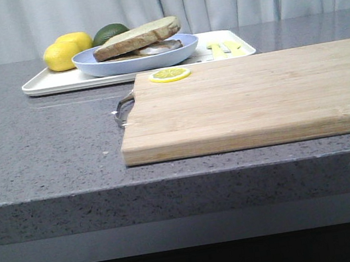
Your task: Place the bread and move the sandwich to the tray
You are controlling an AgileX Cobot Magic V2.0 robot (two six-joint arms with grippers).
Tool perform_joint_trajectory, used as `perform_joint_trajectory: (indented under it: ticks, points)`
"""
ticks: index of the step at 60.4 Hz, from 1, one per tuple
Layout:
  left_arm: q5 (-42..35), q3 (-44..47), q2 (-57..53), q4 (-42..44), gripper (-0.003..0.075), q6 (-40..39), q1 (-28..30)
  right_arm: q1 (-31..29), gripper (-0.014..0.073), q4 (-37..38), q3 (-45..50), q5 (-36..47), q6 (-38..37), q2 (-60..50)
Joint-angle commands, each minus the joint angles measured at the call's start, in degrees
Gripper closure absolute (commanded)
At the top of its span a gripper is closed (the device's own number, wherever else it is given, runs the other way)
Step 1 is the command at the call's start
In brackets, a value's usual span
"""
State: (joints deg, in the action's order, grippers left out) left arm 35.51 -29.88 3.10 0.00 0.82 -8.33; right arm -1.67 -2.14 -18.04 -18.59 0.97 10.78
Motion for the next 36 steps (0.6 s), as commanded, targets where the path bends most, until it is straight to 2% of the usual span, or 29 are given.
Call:
perform_joint_trajectory:
  ticks: [1,24,36]
  points:
    - [-4.55,-1.24,0.89,-0.55,0.0739,0.0,0.09,0.07,0.0652,0.15,-1.59,4.53,0.24,0.47]
    - [-5.19,-1.16,0.89,-1.08,0.0739,0.0,0.09,0.07,0.0652,0.15,-1.59,4.53,0.24,0.47]
    - [-15.25,4.41,-1.9,-1.28,0.0739,0.0,3.82,0.07,0.0652,0.15,-1.59,4.53,0.24,0.47]
